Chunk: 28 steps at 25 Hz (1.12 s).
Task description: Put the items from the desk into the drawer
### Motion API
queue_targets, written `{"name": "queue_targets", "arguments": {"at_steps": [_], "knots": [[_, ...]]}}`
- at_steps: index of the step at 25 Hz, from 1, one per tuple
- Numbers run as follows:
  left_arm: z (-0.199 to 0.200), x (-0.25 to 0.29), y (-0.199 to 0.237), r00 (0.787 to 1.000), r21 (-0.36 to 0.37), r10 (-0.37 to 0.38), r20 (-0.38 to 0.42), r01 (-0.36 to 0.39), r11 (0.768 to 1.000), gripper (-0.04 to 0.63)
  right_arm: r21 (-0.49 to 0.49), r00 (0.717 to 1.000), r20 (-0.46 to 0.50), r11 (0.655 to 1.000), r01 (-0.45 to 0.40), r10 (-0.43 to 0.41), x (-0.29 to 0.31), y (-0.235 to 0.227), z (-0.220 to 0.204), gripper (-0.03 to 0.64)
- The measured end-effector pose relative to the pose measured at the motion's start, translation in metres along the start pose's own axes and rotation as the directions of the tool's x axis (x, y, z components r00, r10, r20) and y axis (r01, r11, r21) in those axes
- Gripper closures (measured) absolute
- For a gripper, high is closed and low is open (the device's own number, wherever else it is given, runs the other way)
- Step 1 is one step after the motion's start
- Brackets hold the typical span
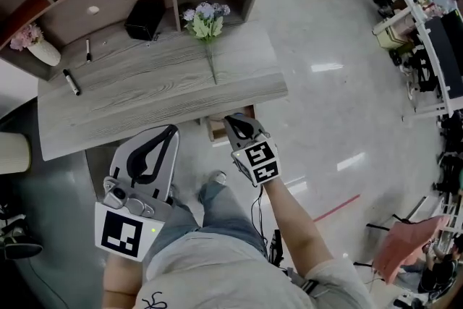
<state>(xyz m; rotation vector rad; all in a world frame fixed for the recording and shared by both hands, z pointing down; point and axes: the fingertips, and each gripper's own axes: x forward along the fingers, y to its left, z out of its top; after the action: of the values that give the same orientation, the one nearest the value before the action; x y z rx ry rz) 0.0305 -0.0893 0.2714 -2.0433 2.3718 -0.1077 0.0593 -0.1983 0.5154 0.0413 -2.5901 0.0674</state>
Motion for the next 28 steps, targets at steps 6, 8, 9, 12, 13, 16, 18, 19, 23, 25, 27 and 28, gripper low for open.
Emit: {"name": "queue_targets", "arguments": {"at_steps": [6,8,9,12,13,16,18,19,23,25,27,28], "knots": [[0.002,-0.025,0.002,0.999,0.007,-0.047,-0.001,0.047,0.999,0.586,0.045,0.986,0.167,0.999,-0.007,-0.001,-0.032,0.043,0.057,0.611],[0.003,-0.035,0.004,0.998,0.006,-0.066,-0.002,0.066,0.998,0.586,0.050,0.976,0.219,0.999,-0.009,-0.002,-0.043,0.060,0.075,0.609],[0.003,-0.039,0.005,0.997,0.006,-0.075,-0.001,0.075,0.997,0.586,0.050,0.970,0.242,0.999,-0.011,-0.001,-0.048,0.069,0.083,0.609],[0.006,-0.052,0.006,0.995,0.017,-0.103,0.005,0.102,0.995,0.586,0.050,0.953,0.302,0.999,-0.018,0.002,-0.063,0.094,0.105,0.609],[0.007,-0.056,0.006,0.994,0.022,-0.113,0.005,0.113,0.993,0.586,0.052,0.947,0.320,0.998,-0.019,0.002,-0.068,0.102,0.112,0.610],[0.007,-0.070,0.008,0.990,0.027,-0.139,0.000,0.139,0.990,0.586,0.060,0.930,0.369,0.998,-0.025,0.001,-0.079,0.126,0.130,0.609],[0.005,-0.080,0.013,0.989,0.023,-0.148,0.003,0.148,0.989,0.586,0.059,0.917,0.398,0.998,-0.028,0.002,-0.083,0.141,0.140,0.609],[0.004,-0.085,0.015,0.988,0.021,-0.152,0.006,0.152,0.988,0.586,0.053,0.911,0.412,0.998,-0.028,0.004,-0.085,0.149,0.145,0.609],[0.004,-0.108,0.020,0.985,0.023,-0.172,0.021,0.172,0.985,0.586,0.045,0.885,0.466,0.999,-0.029,0.004,-0.096,0.179,0.164,0.609],[0.006,-0.121,0.023,0.983,0.028,-0.184,0.025,0.183,0.983,0.586,0.051,0.871,0.492,0.998,-0.030,0.001,-0.102,0.194,0.173,0.609],[0.006,-0.133,0.027,0.981,0.032,-0.191,0.028,0.190,0.981,0.586,0.053,0.859,0.512,0.998,-0.031,-0.001,-0.106,0.208,0.181,0.609],[0.007,-0.139,0.029,0.981,0.034,-0.193,0.030,0.192,0.981,0.586,0.054,0.854,0.520,0.998,-0.032,0.000,-0.107,0.214,0.184,0.609]]}}
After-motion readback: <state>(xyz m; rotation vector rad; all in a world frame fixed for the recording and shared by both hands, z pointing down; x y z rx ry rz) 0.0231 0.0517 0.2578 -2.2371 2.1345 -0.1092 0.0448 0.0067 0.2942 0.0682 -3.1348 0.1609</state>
